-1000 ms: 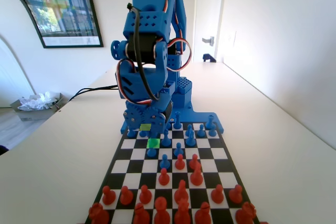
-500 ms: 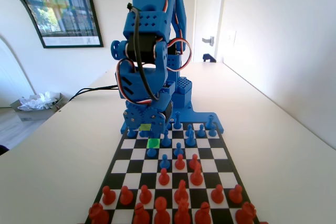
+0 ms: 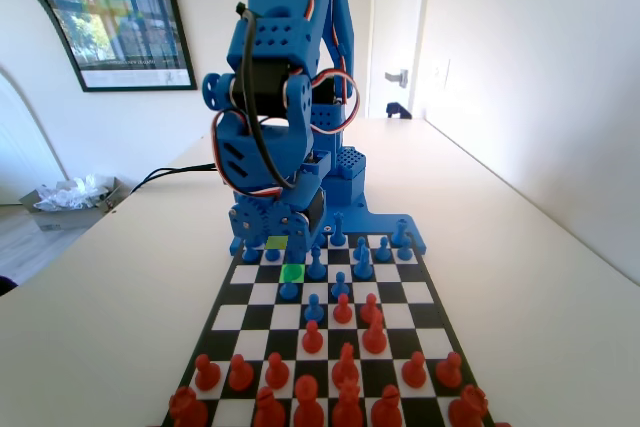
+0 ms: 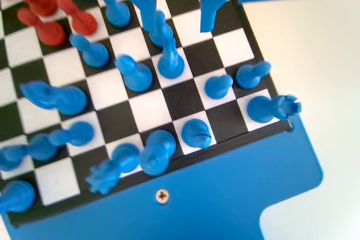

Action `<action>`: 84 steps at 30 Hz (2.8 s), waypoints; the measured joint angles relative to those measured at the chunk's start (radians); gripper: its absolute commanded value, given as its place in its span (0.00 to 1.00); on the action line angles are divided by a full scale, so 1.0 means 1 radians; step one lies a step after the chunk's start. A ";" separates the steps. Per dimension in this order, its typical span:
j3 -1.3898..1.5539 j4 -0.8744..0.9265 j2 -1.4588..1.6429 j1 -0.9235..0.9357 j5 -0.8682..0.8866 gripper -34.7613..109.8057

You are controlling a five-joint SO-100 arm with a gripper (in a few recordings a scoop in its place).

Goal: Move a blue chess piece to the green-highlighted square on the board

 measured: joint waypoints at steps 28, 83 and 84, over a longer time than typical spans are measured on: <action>-0.305 0.692 0.551 -0.083 -0.140 0.25; 0.115 0.595 1.545 -0.261 -0.245 0.25; 0.115 0.595 1.546 -0.262 -0.245 0.25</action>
